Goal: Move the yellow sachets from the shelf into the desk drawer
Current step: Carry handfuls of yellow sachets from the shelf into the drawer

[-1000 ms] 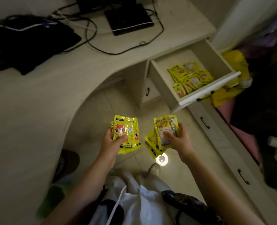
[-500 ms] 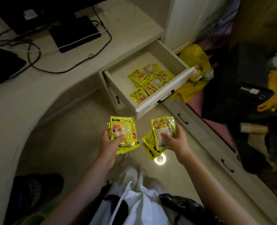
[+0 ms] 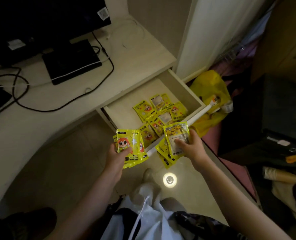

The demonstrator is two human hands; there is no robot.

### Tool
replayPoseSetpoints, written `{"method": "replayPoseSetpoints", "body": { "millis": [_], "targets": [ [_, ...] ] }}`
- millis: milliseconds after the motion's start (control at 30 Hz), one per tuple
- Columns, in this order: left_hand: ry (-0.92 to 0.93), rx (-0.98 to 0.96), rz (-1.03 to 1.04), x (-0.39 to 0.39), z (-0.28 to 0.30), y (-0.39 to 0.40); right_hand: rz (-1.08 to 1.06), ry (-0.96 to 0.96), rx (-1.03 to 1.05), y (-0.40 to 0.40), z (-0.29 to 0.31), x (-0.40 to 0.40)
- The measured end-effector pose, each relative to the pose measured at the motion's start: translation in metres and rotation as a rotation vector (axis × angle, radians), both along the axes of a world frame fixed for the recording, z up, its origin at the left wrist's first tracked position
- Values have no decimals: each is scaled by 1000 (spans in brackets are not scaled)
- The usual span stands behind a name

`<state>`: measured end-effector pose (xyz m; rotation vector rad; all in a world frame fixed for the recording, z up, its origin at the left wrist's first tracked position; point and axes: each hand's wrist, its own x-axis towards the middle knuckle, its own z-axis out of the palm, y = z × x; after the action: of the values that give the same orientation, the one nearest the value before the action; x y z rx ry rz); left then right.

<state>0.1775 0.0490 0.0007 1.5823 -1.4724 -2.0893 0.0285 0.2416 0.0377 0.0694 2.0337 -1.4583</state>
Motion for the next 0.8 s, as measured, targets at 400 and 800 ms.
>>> {"method": "replayPoseSetpoints", "body": {
  "millis": [400,800],
  "targets": [
    [-87,33,144,-78,-16,-7,288,-37,109,-61,-13,-123],
    [-220,33,416,-131,-39,24,743,-11,193,-110,-48,-213]
  ]
}}
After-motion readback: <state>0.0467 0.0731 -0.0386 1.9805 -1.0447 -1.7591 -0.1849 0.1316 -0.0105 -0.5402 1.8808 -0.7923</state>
